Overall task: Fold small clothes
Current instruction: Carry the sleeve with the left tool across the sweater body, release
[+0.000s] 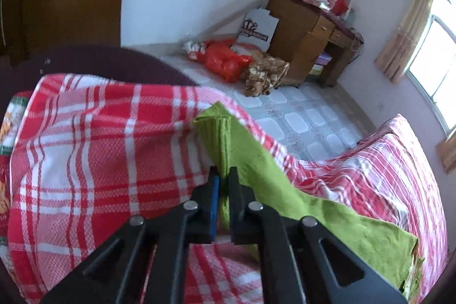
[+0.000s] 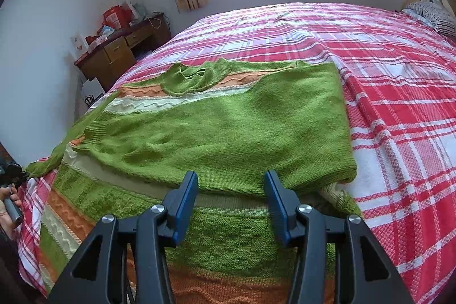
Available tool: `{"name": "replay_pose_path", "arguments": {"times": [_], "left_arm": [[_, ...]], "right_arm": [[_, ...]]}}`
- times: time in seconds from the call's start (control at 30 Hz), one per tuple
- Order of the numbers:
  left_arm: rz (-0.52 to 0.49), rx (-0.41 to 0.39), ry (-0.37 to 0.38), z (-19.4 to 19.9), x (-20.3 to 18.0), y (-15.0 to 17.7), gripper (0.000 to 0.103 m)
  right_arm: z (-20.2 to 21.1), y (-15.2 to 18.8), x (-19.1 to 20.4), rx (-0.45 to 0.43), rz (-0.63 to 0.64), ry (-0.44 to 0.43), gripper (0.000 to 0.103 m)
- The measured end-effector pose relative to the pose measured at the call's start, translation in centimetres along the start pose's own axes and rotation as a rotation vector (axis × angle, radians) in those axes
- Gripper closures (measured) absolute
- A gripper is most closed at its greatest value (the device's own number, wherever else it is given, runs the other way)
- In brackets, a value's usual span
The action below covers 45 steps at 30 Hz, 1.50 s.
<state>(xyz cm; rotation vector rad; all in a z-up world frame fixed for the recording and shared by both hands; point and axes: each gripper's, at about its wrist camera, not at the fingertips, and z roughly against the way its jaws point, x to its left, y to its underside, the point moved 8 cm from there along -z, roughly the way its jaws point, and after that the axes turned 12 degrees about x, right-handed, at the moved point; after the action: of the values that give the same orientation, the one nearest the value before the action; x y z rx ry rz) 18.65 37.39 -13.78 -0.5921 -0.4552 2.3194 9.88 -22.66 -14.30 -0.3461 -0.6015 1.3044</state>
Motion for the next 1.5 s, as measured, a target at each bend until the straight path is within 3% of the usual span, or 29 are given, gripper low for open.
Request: {"name": "replay_pose_path", "arguments": {"times": [0.13,0.27,0.43,0.63,0.83,1.0,1.07,1.1,1.13,1.2,1.27,1.4,1.5], "left_arm": [[-0.074,-0.041,0.023,1.5,-2.9,-0.1,0.098],[-0.238,-0.119,0.098,5.0,-8.3,2.0,0.098],[-0.475,-0.157,0.243,8.9,-16.2,8.2,0.098],[-0.693,-0.095,0.366,10.5,-23.3,16.9,0.098],[-0.869,-0.03,0.366,9.7,-26.5,24.9,0.098],[-0.915,0.062,0.296,7.4,-25.9,27.7,0.096],[-0.935,0.06,0.327,8.2,-25.6,27.8,0.089],[-0.951,0.063,0.338,8.8,-25.2,27.7,0.073],[-0.957,0.068,0.341,9.4,-24.6,27.5,0.045],[-0.915,0.051,0.347,10.2,-23.0,26.7,0.013],[-0.825,0.022,0.355,10.6,-20.8,24.9,0.008],[-0.662,0.025,0.305,8.8,-16.7,22.4,0.01],[-0.628,0.05,0.253,6.6,-15.7,22.6,0.014]], "right_arm": [[0.0,0.0,0.0,-0.002,-0.002,-0.004,0.053],[0.1,0.0,-0.1,-0.007,-0.011,-0.02,0.053],[0.1,0.0,-0.1,-0.009,-0.014,-0.026,0.053],[0.1,0.1,-0.1,-0.01,-0.015,-0.029,0.053],[0.1,0.1,-0.2,-0.011,-0.014,-0.026,0.053],[0.0,0.0,-0.2,-0.007,-0.011,-0.018,0.053],[0.0,0.0,-0.1,-0.002,-0.007,-0.004,0.053],[-0.1,-0.1,0.0,0.004,-0.003,0.003,0.051],[-0.1,-0.2,0.1,0.013,0.001,-0.001,0.048],[-0.1,-0.5,0.5,0.034,-0.003,-0.009,0.044],[0.9,-1.3,0.9,0.028,-0.044,-0.035,0.044],[3.3,-4.1,4.3,-0.058,-0.113,-0.28,0.042],[1.1,-5.5,8.6,0.015,-0.079,-0.384,0.042]]}}
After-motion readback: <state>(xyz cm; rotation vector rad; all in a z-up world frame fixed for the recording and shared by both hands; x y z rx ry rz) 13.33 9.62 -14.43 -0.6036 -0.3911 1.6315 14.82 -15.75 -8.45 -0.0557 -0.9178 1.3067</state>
